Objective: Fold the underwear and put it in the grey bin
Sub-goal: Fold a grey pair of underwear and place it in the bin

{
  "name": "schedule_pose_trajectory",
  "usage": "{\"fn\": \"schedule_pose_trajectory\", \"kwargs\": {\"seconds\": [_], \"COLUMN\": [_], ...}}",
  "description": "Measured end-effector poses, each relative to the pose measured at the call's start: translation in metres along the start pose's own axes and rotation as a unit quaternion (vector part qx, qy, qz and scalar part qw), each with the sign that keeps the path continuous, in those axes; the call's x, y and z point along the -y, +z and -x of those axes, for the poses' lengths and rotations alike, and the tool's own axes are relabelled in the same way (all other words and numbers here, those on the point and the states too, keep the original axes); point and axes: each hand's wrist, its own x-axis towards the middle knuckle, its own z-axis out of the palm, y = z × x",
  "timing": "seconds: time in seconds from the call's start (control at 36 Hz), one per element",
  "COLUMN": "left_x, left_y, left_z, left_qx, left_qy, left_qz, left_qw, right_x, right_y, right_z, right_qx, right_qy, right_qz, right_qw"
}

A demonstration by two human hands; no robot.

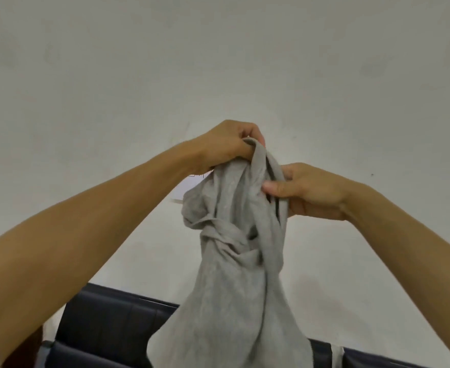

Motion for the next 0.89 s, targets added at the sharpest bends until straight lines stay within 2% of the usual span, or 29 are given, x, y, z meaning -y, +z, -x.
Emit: {"fn": "schedule_pose_trajectory", "kwargs": {"seconds": [0.11,0.19,0.25,0.36,0.42,0.47,0.53,0.64,0.72,0.81,0.83,0.89], "left_x": [0.012,0.013,0.008,-0.002,-0.005,-0.004,0.005,0.059,0.105,0.138,0.149,0.164], "left_y": [0.000,0.003,0.005,0.015,0.022,0.028,0.029,0.026,0.036,0.053,0.060,0.068], "left_z": [-0.004,-0.008,-0.013,-0.023,-0.023,-0.019,-0.013,0.006,0.035,0.059,0.063,0.061], "left_qx": [-0.025,-0.017,-0.019,-0.060,-0.057,-0.019,0.015,0.065,0.119,0.214,0.231,0.217], "left_qy": [-0.036,-0.049,-0.050,-0.041,-0.045,-0.049,-0.047,-0.108,-0.145,-0.176,-0.184,-0.189], "left_qz": [-0.024,0.009,0.029,-0.014,0.010,0.051,0.076,0.140,0.084,0.036,0.003,-0.045], "left_qw": [0.999,0.999,0.998,0.997,0.997,0.997,0.996,0.982,0.979,0.960,0.956,0.956], "right_x": [0.001,0.002,0.002,-0.001,-0.005,-0.007,-0.006,-0.001,0.001,0.004,0.005,0.005], "right_y": [-0.005,-0.004,-0.003,0.005,0.008,0.008,0.004,-0.018,-0.037,-0.050,-0.052,-0.059], "right_z": [-0.004,-0.010,-0.016,-0.029,-0.035,-0.039,-0.039,-0.032,-0.025,-0.017,-0.015,-0.013], "right_qx": [0.007,0.015,0.000,-0.022,-0.071,-0.139,-0.188,-0.194,-0.216,-0.246,-0.248,-0.246], "right_qy": [-0.012,0.001,-0.001,-0.017,-0.031,-0.047,-0.040,-0.058,-0.064,-0.084,-0.092,-0.104], "right_qz": [-0.064,-0.070,-0.047,0.022,0.056,0.072,0.038,-0.137,-0.204,-0.250,-0.261,-0.279], "right_qw": [0.998,0.997,0.999,0.999,0.995,0.987,0.981,0.970,0.953,0.933,0.929,0.922]}}
